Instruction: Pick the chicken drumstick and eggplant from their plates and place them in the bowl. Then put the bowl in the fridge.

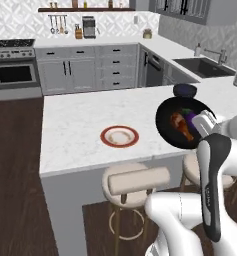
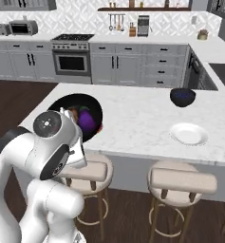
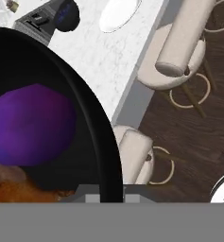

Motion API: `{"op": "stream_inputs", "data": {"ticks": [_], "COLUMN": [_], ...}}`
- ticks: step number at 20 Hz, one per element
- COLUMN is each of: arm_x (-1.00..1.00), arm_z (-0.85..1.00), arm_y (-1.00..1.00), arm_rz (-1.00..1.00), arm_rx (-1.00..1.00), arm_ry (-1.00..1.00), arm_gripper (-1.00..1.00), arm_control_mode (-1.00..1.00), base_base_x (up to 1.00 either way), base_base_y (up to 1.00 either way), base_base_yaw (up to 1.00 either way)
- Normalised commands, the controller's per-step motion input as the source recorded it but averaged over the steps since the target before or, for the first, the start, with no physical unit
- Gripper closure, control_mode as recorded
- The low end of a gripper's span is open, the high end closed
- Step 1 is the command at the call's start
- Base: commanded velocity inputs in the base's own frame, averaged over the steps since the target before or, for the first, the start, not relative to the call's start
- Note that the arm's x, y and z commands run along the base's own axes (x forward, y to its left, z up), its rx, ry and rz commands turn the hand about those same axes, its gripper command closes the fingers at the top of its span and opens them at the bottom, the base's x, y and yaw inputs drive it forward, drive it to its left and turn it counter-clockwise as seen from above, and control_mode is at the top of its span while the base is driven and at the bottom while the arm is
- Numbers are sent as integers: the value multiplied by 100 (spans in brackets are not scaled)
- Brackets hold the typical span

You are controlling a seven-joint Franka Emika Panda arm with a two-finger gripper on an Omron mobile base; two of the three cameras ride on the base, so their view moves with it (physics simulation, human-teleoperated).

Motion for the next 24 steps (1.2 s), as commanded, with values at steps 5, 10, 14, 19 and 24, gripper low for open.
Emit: {"op": "stream_inputs", "data": {"ticks": [5,10,14,19,24], "arm_x": [0,0,0,0,0], "arm_z": [0,0,0,0,0], "arm_y": [0,0,0,0,0], "arm_rz": [0,0,0,0,0], "arm_rx": [0,0,0,0,0], "arm_ry": [0,0,0,0,0], "arm_gripper": [100,100,100,100,100], "arm_control_mode": [100,100,100,100,100], "base_base_x": [-97,-23,51,66,87], "base_base_y": [100,100,100,100,100], "base_base_yaw": [21,30,8,1,-1]}}
